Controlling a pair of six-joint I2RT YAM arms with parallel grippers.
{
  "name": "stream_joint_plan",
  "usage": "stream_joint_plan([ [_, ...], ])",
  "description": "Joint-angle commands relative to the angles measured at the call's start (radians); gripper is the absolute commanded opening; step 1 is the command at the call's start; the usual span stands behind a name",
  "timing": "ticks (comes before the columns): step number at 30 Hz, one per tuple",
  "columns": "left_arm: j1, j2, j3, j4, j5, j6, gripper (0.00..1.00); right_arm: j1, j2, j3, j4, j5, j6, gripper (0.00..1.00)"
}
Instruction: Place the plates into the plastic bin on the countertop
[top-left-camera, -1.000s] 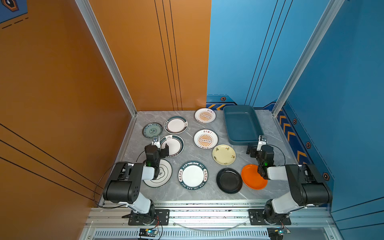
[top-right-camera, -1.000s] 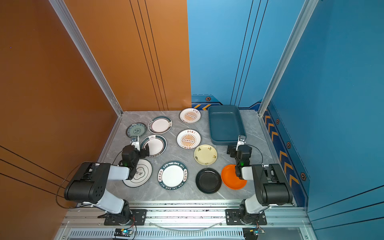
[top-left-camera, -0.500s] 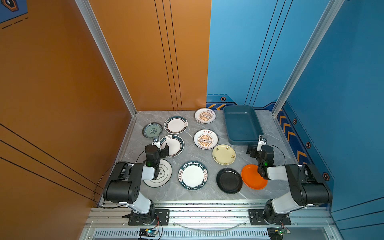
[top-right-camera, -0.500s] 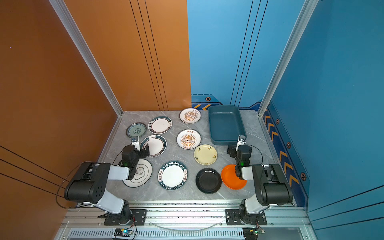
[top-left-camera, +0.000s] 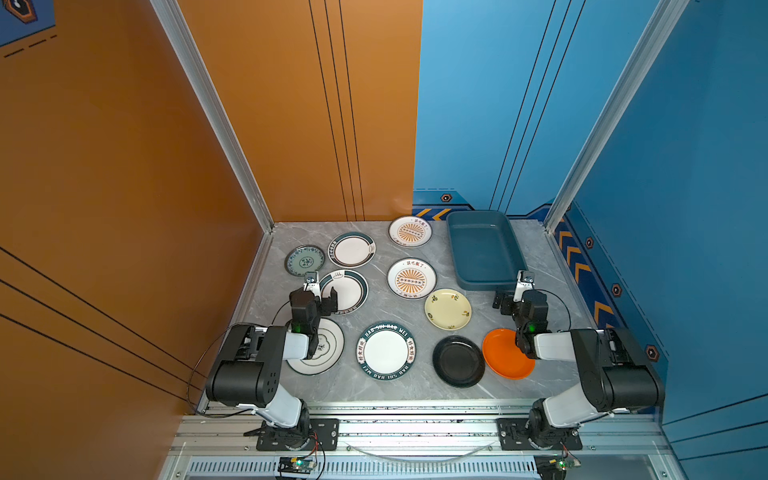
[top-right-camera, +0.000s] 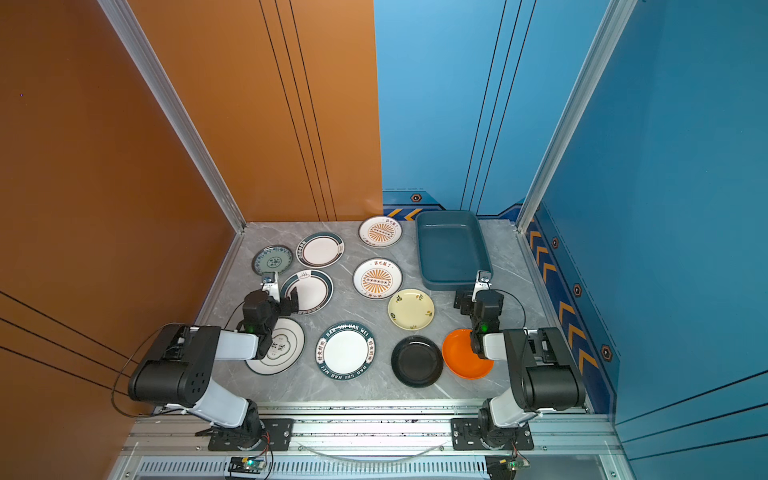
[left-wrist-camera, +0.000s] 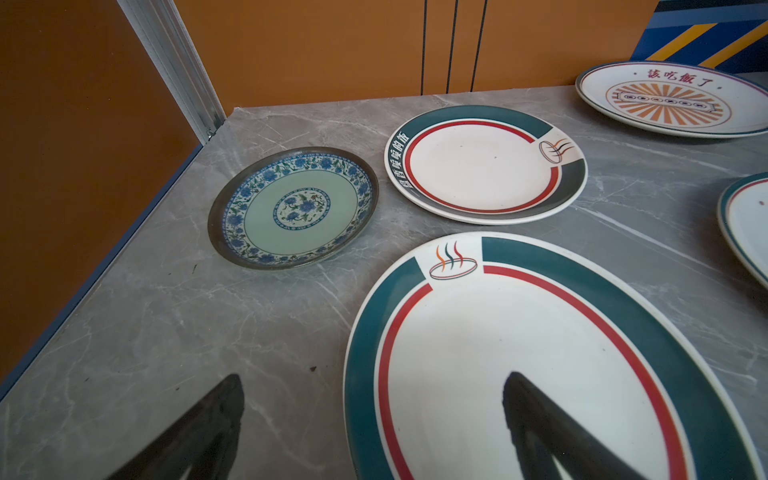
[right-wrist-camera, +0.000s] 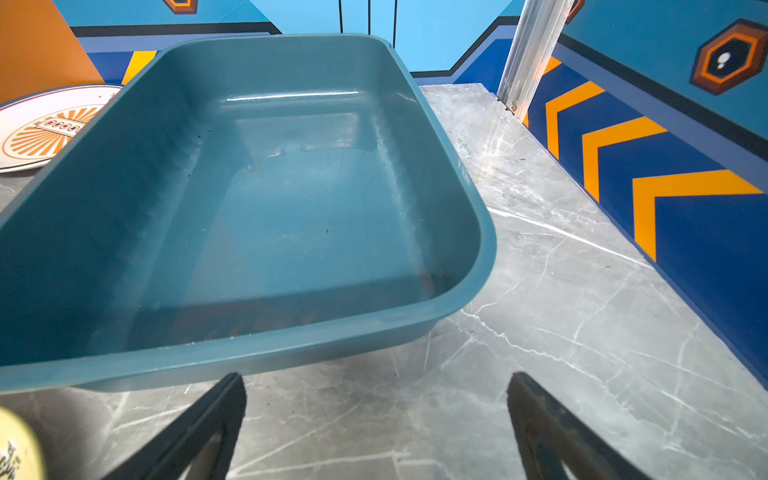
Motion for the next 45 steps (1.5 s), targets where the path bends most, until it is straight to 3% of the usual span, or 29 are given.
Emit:
stream_joint_plan([
  [1,0.006,-0.003,0.013,-0.004,0.02,0.006,0.98,-0.006,-0.002,0.017,0.008,-0.015,-0.003,1.0],
  [18,0.01,-0.005,0.014,-0.007,0.021,0.003,0.98,-0.003,-0.003,0.018,0.009,-0.009,-0.004,1.0],
  [20,-0.017,-0.024,0.016,-0.018,-0.106,-0.006,0.98,0.021,-0.02,0.027,-0.012,0.083,0.001,1.0],
  [22,-0.051,-0.074,0.014,-0.053,-0.215,-0.005,0.98,0.038,-0.088,0.069,-0.144,0.171,0.013,1.0],
  [25,-0.116,-0.182,0.024,-0.15,-0.342,0.028,0.98,0.029,-0.223,0.222,-0.525,0.235,0.137,1.0],
  [28,-0.164,-0.308,0.051,-0.297,-0.389,-0.013,0.98,-0.041,-0.286,0.299,-0.693,0.118,0.366,1.0],
  [30,-0.172,-0.397,0.086,-0.436,-0.343,-0.091,0.98,-0.112,-0.297,0.338,-0.785,-0.025,0.495,1.0],
  [34,-0.189,-0.506,0.166,-0.639,-0.222,-0.231,0.98,-0.189,-0.315,0.362,-0.861,-0.201,0.566,1.0],
  [37,-0.208,-0.544,0.211,-0.7,-0.099,-0.383,0.98,-0.182,-0.348,0.362,-0.906,-0.224,0.547,1.0],
  [41,-0.263,-0.462,0.301,-0.724,0.13,-0.523,0.98,-0.159,-0.399,0.345,-0.938,-0.22,0.53,1.0],
  [45,-0.36,-0.326,0.4,-0.786,0.166,-0.655,0.99,-0.141,-0.436,0.333,-0.954,-0.213,0.509,1.0],
])
